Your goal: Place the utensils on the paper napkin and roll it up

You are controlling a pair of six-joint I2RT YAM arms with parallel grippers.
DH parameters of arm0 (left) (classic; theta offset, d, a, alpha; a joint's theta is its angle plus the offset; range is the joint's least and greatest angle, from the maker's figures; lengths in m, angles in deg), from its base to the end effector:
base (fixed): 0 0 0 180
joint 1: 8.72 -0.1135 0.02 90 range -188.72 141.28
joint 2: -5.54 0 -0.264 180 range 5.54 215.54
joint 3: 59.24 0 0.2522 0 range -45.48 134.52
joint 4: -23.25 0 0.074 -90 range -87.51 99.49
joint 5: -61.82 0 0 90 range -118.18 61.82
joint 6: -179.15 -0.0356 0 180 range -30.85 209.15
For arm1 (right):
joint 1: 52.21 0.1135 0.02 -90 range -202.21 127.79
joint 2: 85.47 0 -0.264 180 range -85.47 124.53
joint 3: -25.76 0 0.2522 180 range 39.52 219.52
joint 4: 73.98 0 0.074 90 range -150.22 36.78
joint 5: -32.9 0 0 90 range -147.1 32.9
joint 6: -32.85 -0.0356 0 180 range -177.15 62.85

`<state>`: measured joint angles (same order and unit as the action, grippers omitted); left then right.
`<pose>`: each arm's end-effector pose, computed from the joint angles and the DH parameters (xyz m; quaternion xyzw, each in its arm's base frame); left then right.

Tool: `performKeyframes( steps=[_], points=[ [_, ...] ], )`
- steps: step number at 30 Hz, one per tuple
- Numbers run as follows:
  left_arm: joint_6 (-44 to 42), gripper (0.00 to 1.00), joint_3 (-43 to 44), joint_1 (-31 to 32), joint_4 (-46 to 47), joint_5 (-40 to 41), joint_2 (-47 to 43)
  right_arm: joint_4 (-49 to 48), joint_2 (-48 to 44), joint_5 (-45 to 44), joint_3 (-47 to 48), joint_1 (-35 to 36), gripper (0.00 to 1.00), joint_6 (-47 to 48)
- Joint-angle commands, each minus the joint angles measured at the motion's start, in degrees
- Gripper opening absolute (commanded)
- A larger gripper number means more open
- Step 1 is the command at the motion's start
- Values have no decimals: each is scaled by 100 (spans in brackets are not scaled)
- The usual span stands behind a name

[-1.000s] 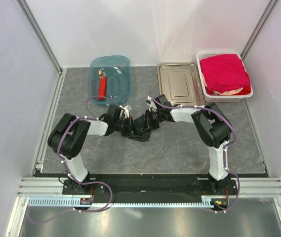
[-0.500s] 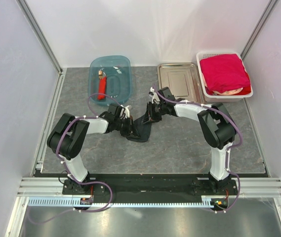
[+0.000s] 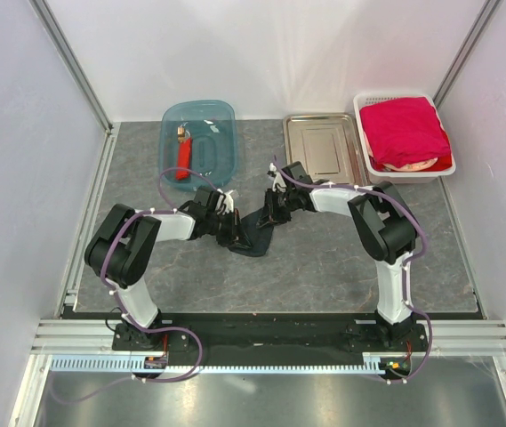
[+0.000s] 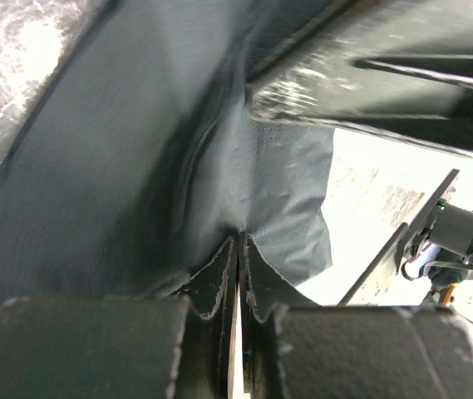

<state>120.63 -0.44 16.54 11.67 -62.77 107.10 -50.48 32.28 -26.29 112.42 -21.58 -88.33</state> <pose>0.2792 -0.1541 0.1170 0.0416 0.9125 -0.3879 0.1228 0.3517 0.2294 0.1317 -0.0764 0.9188 0.3677 0.1216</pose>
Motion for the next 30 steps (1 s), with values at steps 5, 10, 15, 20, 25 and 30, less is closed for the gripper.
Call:
performKeyframes(
  steps=[5,10,15,20,25,30],
  points=[
    [-433,20,-337,-3,-235,269,-557,-16,441,-374,-136,22,10,209],
    [-301,42,-443,-301,3,49,-1216,-86,494,-356,-277,22,6,130],
    [-362,64,-460,-1108,-700,75,-1657,-95,494,-347,-286,22,5,130],
    [-529,74,-522,-1655,-982,233,-1675,-104,494,-321,-285,22,4,112],
    [-714,75,-408,-1770,-737,76,-1105,-139,503,-295,-329,22,4,103],
    [-626,75,-241,-1674,-631,14,-515,-139,547,-295,-321,22,3,59]
  ],
)
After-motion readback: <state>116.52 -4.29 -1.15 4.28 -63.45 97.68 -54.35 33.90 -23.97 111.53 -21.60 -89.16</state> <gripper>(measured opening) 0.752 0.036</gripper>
